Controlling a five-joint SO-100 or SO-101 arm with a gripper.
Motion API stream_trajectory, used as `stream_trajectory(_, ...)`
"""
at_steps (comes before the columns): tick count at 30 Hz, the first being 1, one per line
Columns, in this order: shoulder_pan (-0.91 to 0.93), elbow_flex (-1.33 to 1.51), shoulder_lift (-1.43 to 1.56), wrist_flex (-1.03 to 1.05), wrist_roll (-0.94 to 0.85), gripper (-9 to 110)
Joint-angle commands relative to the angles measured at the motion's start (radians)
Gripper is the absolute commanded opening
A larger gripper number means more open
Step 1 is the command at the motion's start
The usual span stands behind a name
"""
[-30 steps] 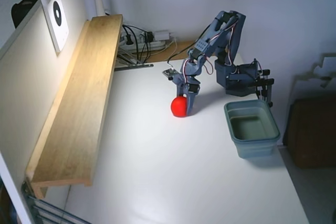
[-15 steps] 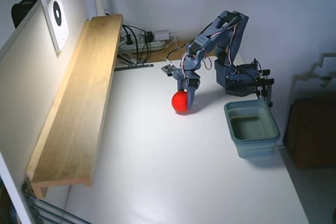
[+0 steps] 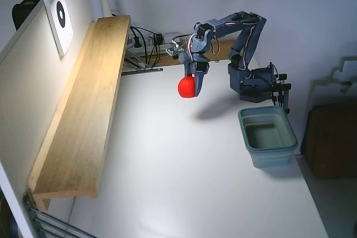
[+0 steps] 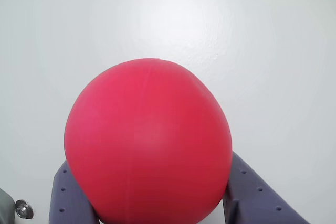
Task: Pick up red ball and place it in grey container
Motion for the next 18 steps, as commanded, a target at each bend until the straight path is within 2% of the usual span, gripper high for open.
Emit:
stream_trajectory(1, 0.013, -0.161, -0.002, 0.106, 0.002, 23)
stream_trajectory(7, 0.013, -0.361, -0.061, 0.248, 0.002, 23)
stream_trajectory(18, 0.017, -0.368, -0.063, 0.253, 0.002, 23)
